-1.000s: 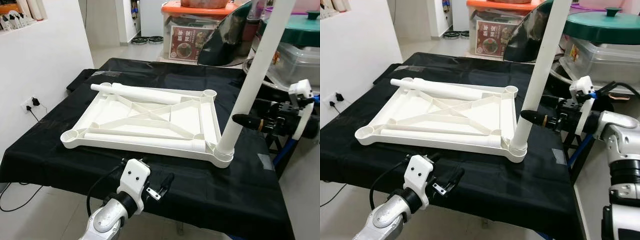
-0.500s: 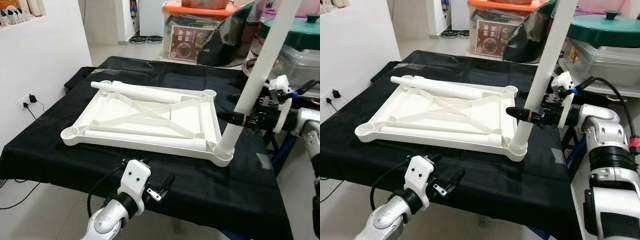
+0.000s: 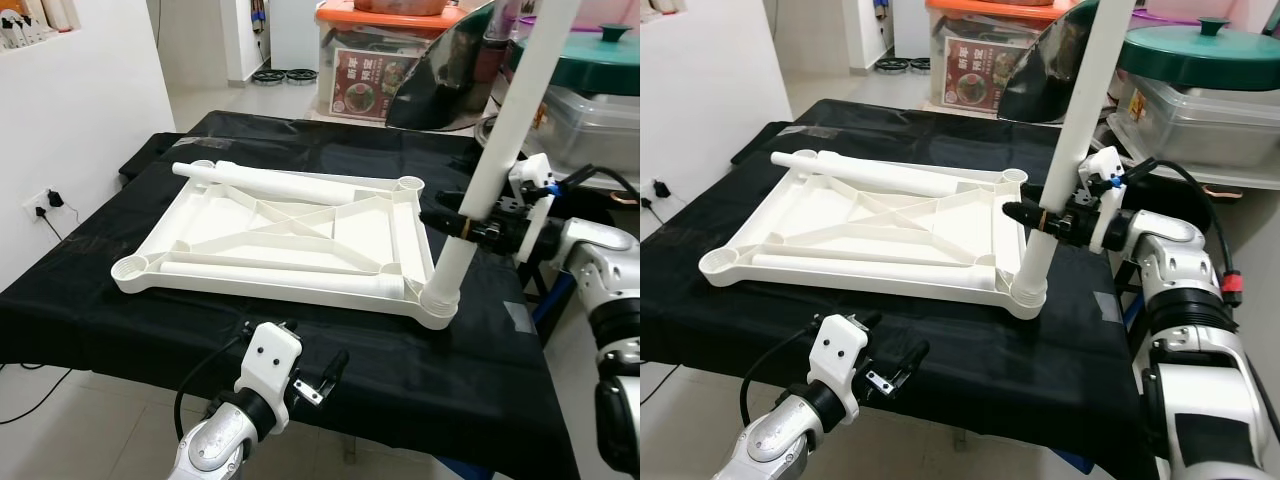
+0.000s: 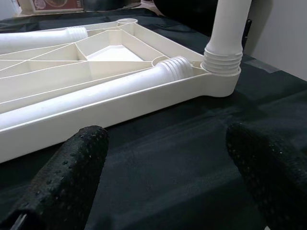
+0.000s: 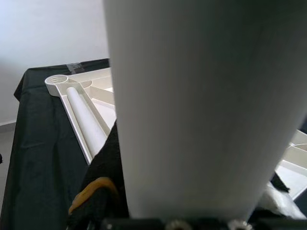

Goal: Building children table

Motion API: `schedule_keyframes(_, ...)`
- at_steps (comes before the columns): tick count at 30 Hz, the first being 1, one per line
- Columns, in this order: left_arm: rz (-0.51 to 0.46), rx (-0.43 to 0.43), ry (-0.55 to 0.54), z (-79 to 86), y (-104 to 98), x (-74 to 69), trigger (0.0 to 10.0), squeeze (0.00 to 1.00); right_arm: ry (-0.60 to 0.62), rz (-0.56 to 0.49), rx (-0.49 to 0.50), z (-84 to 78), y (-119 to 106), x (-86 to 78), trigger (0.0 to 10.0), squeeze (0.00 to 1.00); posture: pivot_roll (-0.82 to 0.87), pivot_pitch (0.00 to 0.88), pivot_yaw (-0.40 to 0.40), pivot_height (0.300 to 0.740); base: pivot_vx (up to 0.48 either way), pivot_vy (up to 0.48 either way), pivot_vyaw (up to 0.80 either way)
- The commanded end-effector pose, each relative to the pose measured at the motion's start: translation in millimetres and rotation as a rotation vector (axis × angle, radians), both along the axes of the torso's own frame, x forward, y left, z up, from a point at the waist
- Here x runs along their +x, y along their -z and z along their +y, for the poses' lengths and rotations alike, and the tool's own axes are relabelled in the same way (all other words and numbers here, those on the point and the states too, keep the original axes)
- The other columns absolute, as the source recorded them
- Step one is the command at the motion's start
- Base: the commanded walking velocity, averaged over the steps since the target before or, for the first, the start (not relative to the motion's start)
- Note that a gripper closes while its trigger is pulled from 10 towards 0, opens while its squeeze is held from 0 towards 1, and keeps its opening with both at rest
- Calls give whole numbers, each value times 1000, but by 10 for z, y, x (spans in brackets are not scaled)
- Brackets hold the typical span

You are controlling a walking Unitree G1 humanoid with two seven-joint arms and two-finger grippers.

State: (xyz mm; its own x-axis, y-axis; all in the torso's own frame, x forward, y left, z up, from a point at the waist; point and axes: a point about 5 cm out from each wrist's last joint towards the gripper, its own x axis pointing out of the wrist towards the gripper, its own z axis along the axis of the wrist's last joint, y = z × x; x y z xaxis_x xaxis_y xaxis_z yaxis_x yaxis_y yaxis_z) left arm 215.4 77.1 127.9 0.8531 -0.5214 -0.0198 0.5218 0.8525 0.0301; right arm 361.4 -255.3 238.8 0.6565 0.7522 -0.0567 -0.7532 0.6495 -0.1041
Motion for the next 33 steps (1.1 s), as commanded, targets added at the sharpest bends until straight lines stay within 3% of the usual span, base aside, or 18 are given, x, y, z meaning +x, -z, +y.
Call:
schedule_keyframes(1, -11, 2, 1, -9, -17, -7, 10000, 0, -6, -27, -8, 53, -45, 29, 0, 0, 137, 40, -74, 740, 0, 0, 0)
schedule_keyframes(15, -15, 2, -3, -6, -22, 9, 10000, 0, 40, -60, -15, 116, -39, 43, 0, 0, 136, 43, -72, 740, 0, 0, 0)
schedule_keyframes(21, -44, 7, -29, 51, -84, 98, 10000, 0, 244, -94, -39, 269, 92, 40, 0, 0, 123, 50, -67, 740, 0, 0, 0)
schedule_keyframes(24, -50, 13, -32, 67, -91, 120, 10000, 0, 281, -94, -33, 299, 108, 31, 0, 0, 121, 51, -66, 740, 0, 0, 0)
schedule_keyframes(29, -63, 21, -43, 109, -115, 171, 10000, 0, 463, -101, -19, 347, 109, 42, 0, 0, 121, 52, -66, 740, 0, 0, 0)
schedule_keyframes(33, -63, 21, -43, 109, -115, 171, 10000, 0, 463, -101, -19, 347, 109, 42, 0, 0, 121, 52, -66, 740, 0, 0, 0)
